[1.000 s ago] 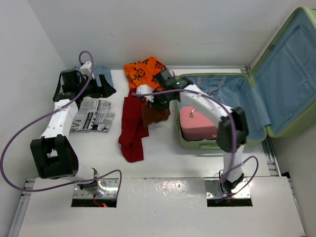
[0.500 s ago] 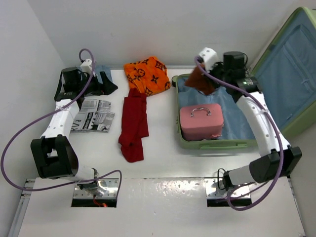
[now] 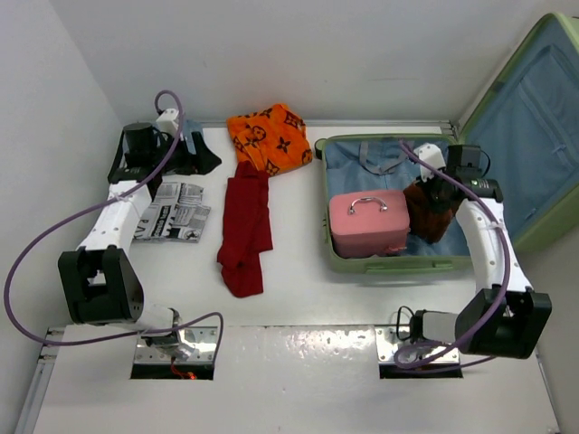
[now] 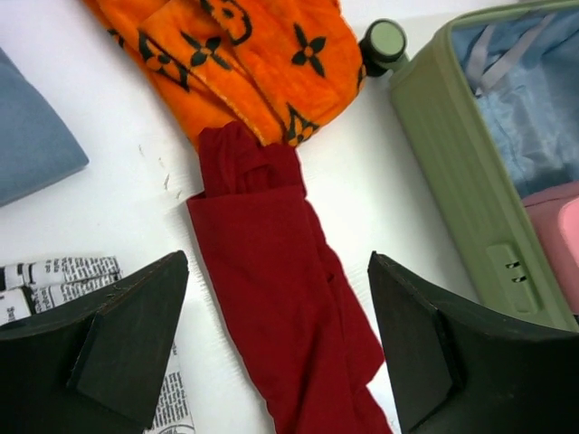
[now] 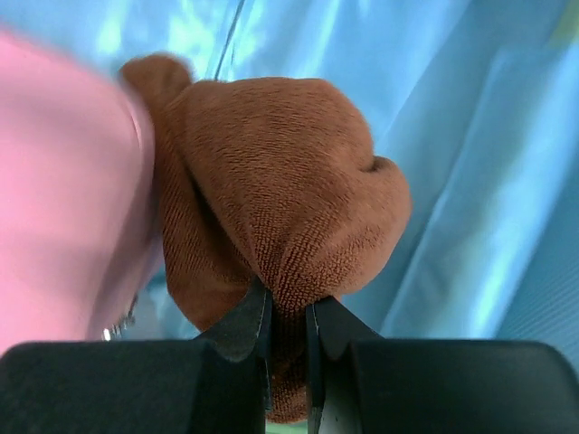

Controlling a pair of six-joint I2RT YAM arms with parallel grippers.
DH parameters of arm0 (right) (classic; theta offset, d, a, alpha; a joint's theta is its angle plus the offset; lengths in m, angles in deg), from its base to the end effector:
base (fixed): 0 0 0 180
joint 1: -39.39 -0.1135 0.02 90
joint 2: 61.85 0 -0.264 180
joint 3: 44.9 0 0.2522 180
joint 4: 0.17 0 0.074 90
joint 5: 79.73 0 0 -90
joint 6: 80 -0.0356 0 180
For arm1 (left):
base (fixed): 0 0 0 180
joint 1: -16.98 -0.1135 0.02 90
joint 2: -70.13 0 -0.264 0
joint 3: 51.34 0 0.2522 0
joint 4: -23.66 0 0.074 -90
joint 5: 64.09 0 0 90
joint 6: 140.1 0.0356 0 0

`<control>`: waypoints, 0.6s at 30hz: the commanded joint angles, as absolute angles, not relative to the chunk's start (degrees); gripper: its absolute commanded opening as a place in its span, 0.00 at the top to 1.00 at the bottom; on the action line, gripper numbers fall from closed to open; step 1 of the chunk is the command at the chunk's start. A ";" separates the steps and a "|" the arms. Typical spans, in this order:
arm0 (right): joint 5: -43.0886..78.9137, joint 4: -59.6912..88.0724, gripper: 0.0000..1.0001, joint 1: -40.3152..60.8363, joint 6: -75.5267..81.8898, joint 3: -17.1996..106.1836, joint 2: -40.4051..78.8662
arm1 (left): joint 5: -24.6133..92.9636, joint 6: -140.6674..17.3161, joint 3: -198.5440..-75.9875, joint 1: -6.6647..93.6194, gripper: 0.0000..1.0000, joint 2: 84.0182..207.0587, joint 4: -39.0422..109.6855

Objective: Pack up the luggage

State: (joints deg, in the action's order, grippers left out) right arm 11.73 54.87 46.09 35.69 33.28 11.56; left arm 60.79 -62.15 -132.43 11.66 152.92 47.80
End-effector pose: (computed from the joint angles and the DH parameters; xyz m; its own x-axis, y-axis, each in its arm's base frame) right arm 0.2643 -0.0301 0.3032 -0.7319 -0.3504 -0.5845 -0.2406 0.9353 -0.2594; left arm 0.3323 0.0105 0.3229 -0.5155 -0.2200 -0.8281 0.3362 0.8371 -0.4317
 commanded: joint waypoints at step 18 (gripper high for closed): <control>18.85 65.71 0.08 52.13 22.57 39.16 10.40 | 36.38 -58.96 -125.48 24.27 0.13 151.52 60.01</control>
State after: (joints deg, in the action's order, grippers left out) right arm 13.60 66.96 52.01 25.53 32.49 11.62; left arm 42.47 -57.34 -127.05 22.54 152.85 58.00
